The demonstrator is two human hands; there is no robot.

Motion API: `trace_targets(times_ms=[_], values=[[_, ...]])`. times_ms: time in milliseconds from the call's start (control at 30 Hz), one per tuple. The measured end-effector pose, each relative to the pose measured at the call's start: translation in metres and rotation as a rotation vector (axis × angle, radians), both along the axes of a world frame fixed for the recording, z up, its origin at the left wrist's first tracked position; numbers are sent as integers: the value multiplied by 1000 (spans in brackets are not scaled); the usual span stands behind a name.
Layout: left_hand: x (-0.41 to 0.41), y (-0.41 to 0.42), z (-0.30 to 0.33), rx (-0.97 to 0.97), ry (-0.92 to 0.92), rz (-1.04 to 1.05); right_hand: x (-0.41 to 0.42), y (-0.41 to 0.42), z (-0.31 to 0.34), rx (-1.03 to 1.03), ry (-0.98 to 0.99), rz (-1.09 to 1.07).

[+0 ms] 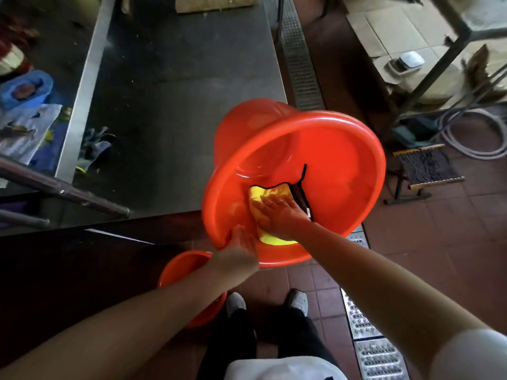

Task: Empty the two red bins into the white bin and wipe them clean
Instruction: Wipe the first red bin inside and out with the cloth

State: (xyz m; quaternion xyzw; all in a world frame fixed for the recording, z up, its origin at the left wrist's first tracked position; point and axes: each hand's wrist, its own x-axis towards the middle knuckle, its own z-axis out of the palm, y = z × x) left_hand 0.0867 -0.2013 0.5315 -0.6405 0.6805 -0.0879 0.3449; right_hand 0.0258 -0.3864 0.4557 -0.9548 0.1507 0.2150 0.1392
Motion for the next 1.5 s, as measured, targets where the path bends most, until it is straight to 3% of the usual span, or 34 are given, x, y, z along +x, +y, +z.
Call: trace_targets(times_ms=[133, 233, 467, 567, 700, 933, 1100, 1267, 1333, 1433, 1500], values=[[0, -6, 2, 0, 29, -2, 20, -10, 1, -95, 79, -247], [1, -8, 5, -11, 42, -17, 32, -3, 2, -27, 176, -369], [7, -1, 3, -10, 3, -98, 51, -4, -16, 93, -68, -205], [9, 1, 2, -26, 35, -73, 54, -33, -21, -37, -9, -138], [8, -3, 0, -51, 35, -50, 62, -52, -18, -188, 60, -241], [3, -8, -2, -72, 40, -32, 64, -17, -11, 80, -92, -77], [0, -10, -4, -58, 37, -43, 46, -47, -15, -192, 62, -231], [0, -12, -8, -29, 65, 19, 48, 0, -16, 90, -60, -188], [0, -13, -10, -27, 67, 36, 35, -18, -12, 65, -49, -167], [-1, -18, -9, -35, 90, 52, 25, -40, -7, -161, 37, -237], [-2, -22, -8, -7, 105, 54, 33, -27, -4, -129, 36, -275]])
